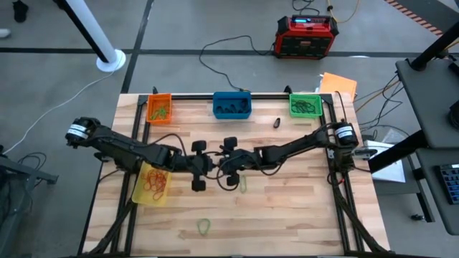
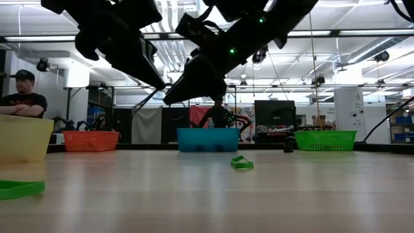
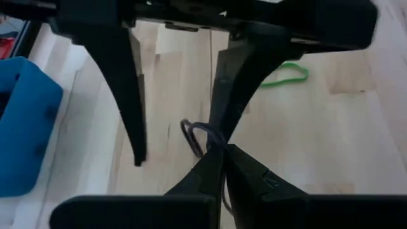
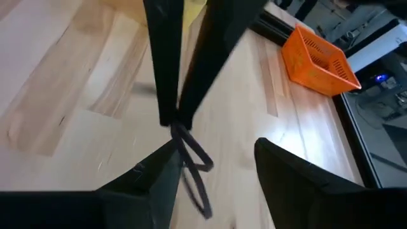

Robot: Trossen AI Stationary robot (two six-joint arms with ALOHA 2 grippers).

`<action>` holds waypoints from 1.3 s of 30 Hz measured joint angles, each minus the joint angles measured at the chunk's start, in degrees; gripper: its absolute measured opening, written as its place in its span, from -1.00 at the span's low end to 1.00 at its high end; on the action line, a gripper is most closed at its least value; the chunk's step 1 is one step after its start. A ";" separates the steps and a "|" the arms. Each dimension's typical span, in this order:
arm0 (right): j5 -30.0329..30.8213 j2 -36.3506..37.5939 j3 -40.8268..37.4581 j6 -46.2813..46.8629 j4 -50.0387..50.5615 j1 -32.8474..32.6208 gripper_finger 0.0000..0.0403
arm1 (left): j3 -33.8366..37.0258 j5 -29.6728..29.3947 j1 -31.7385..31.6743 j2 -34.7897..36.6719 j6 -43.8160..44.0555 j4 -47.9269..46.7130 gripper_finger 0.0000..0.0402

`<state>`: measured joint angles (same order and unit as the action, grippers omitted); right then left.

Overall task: Sort rubber bands into baskets
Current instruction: Put the violet rubber band into the green bin

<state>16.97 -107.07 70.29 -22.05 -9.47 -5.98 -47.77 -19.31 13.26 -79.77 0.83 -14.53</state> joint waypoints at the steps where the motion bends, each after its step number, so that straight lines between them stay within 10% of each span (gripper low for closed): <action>1: 0.00 0.00 0.16 -0.17 0.01 0.00 -0.07 | 0.00 -0.01 -0.09 0.00 -0.28 0.01 -1.00; 10: 0.02 0.44 0.26 -2.30 0.68 0.20 -0.92 | -0.04 -8.05 -0.40 0.01 -1.08 0.20 -0.95; 20: 0.36 2.51 0.84 0.18 7.61 2.84 -0.96 | -0.09 -11.37 -1.33 0.15 -2.71 0.36 -0.62; 26: 11.03 6.42 3.90 1.90 29.40 7.22 -0.96 | -0.09 -13.88 -1.54 0.19 -6.30 -1.06 -0.33; 34: 22.98 14.51 8.76 15.84 58.91 22.13 -0.96 | -0.11 -14.27 -2.23 0.26 -10.31 -1.57 -0.22; 39: 13.59 17.42 8.73 32.78 66.98 37.79 -0.96 | -0.11 -16.12 -3.00 0.26 -14.64 -1.76 -0.22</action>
<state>30.57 -89.65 79.02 10.73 57.51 31.82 -47.88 -35.43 10.26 -79.50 -13.81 -16.29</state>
